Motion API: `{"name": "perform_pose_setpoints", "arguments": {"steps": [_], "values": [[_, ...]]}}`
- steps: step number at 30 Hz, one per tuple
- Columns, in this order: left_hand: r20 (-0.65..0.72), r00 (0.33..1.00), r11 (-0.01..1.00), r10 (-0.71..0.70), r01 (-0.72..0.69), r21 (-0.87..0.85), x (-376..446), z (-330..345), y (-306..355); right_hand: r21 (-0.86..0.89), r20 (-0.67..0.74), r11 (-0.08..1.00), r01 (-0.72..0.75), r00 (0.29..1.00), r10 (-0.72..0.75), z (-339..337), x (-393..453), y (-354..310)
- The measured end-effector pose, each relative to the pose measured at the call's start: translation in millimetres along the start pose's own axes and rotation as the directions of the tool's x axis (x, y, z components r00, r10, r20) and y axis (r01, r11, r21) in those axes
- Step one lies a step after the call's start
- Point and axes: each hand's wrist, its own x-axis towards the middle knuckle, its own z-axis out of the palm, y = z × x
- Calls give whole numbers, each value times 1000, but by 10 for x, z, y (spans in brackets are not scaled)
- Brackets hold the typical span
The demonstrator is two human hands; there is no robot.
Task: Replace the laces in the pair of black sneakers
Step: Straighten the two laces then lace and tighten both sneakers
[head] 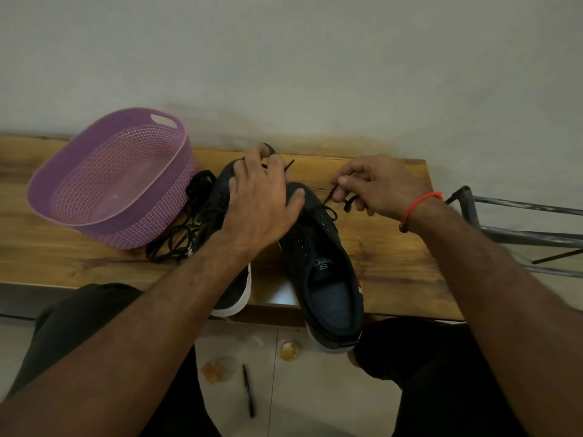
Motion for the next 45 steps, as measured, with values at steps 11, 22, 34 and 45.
{"name": "perform_pose_setpoints", "arguments": {"steps": [11, 22, 34, 45], "values": [[324, 934, 939, -146, 235, -252, 54, -54, 59, -471, 151, 870, 147, 985, -85, 444, -30, -33], [582, 782, 874, -224, 426, -235, -123, -159, 20, -480, 215, 877, 0, 969, 118, 348, -64, -113], [764, 631, 834, -135, 489, -256, -208, -86, 133, -537, 184, 835, -123, 948, 259, 331, -87, -115], [681, 722, 792, -125, 486, -370, -140, -138, 1, -105, -299, 991, -87, 953, 52, 309, 47, -18]]}}
